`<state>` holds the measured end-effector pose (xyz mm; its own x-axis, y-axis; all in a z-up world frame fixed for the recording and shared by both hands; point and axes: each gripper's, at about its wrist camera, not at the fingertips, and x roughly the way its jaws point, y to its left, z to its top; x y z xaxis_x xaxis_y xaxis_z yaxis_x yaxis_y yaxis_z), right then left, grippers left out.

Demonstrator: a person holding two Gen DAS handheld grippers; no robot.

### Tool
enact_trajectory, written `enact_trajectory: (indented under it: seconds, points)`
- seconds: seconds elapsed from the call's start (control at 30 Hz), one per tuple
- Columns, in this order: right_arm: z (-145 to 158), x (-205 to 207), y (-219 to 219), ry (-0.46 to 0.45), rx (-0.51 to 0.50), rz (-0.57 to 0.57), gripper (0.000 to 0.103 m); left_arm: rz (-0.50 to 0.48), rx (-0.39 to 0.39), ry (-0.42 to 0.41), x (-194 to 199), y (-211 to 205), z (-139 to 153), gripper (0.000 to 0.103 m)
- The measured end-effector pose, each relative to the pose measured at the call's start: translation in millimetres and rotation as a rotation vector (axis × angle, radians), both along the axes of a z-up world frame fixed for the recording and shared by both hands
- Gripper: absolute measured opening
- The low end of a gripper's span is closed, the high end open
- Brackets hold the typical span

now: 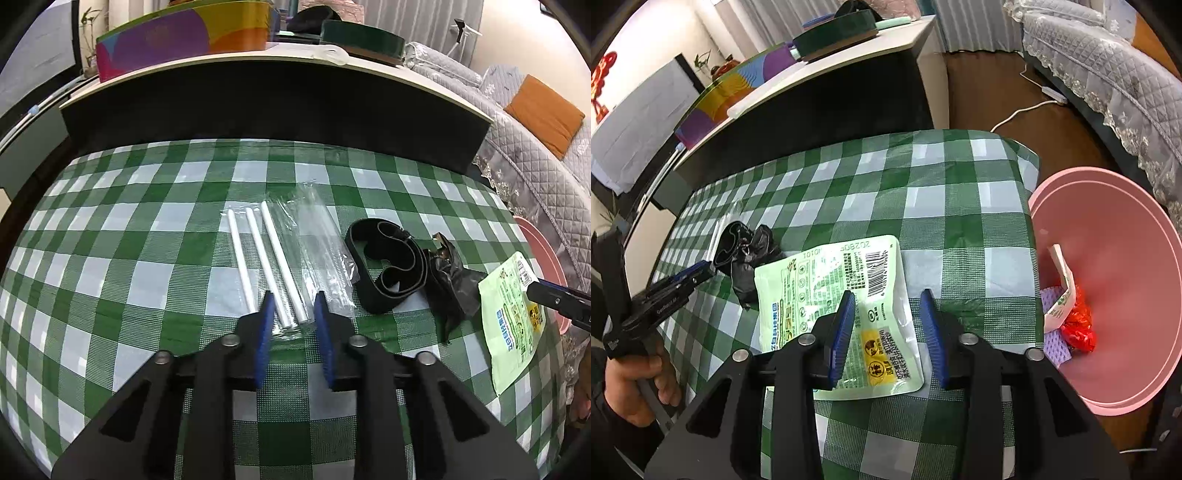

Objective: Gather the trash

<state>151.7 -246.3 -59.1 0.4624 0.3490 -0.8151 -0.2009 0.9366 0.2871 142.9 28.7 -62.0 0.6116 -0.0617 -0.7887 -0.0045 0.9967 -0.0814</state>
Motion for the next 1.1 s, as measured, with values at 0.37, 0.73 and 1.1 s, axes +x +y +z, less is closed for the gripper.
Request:
enact_trajectory:
  seconds: [0.37,0.73,1.1]
  points:
    - [29.0,-14.0,4.3,-0.108,0.016,0.046,0.004,0.004,-0.018,-0.068,-11.5,4.5,19.8,0.005]
    - [84.0,-42.0,-10.9,-0.316,0.022,-0.027,0.002,0.003,-0.036,-0.148,-37.9,8.4,51.1,0.005]
    - [121.5,-67.3,-14.5,-0.444,-0.057,-0.060,0.002,-0.026,-0.040,-0.221,-66.1,3.3,81.3,0.005]
